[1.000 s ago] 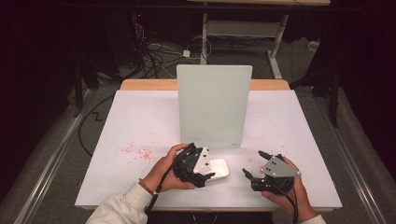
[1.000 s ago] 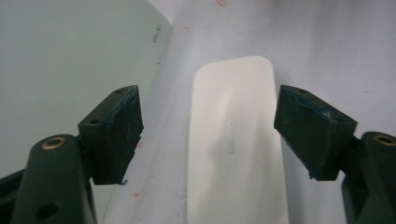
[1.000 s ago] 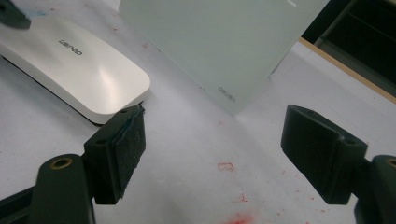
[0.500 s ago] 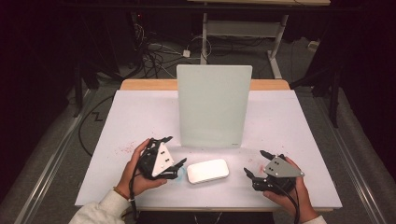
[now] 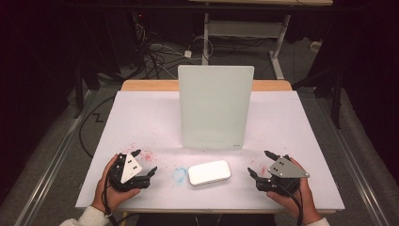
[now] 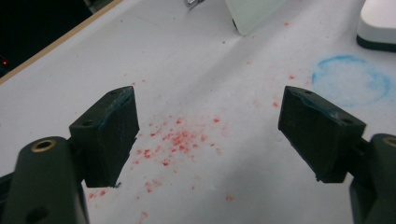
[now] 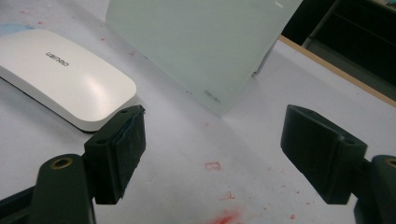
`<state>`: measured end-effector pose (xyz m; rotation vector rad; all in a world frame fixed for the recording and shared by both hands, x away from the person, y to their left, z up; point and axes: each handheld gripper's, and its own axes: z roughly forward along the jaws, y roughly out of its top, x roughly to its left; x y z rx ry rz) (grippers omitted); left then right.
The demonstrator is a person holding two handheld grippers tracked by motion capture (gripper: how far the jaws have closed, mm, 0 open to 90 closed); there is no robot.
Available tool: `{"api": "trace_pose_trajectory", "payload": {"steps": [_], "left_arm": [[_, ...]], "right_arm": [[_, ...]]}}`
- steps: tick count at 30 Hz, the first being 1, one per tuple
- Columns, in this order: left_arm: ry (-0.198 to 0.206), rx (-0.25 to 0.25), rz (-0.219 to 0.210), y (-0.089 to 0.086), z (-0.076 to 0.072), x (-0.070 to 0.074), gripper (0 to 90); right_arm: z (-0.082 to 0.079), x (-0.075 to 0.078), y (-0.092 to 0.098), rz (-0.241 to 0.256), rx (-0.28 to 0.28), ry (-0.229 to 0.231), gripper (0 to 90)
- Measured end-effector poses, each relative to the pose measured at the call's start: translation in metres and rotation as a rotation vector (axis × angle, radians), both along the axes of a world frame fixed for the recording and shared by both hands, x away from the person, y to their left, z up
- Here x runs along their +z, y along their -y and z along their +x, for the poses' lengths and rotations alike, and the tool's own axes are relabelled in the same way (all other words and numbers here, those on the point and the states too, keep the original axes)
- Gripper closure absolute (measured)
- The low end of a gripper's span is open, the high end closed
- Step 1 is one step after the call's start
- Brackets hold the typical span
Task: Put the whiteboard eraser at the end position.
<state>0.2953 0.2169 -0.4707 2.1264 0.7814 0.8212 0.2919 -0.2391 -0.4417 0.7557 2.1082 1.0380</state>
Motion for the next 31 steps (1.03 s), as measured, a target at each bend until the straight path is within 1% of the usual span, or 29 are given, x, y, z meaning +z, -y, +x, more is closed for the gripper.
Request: {"api": "trace_pose_trajectory", "payload": {"steps": [1, 2, 5, 9, 12, 17, 23, 25, 27, 31], "left_arm": [[0.007, 0.000, -0.017, 0.001, -0.001, 0.001, 19.3], [0.009, -0.002, -0.026, 0.001, -0.001, 0.002, 19.3], [0.004, -0.003, -0.008, 0.002, -0.001, 0.001, 19.2], [-0.007, 0.003, -0.016, 0.002, 0.002, 0.001, 19.0], [-0.011, 0.007, -0.025, 0.004, 0.004, 0.001, 19.0], [-0.022, 0.000, -0.002, 0.008, 0.006, -0.002, 19.0], [-0.023, 0.003, -0.007, 0.010, 0.005, -0.001, 19.0], [-0.016, 0.009, 0.000, 0.010, 0.003, -0.001, 19.0], [-0.020, 0.017, -0.011, 0.008, 0.003, 0.000, 19.0], [-0.030, 0.035, -0.008, 0.005, 0.004, -0.002, 19.0]], "right_arm": [[0.000, 0.000, 0.000, 0.000, 0.000, 0.000, 22.8], [-0.001, 0.000, -0.001, -0.003, 0.000, 0.002, 22.8], [-0.001, 0.001, -0.002, -0.005, 0.002, 0.004, 22.8], [0.001, -0.001, -0.002, -0.015, -0.002, 0.002, 22.8], [0.002, -0.002, 0.001, -0.013, -0.013, -0.003, 22.8], [0.005, -0.001, 0.006, -0.007, -0.029, 0.002, 22.9], [0.008, -0.001, 0.006, -0.004, -0.028, 0.003, 22.9], [0.010, -0.001, 0.006, 0.000, -0.028, 0.001, 22.9], [0.011, -0.002, 0.005, 0.006, -0.029, 0.001, 22.9], [0.015, -0.004, 0.005, 0.014, -0.032, -0.006, 22.9]]}}
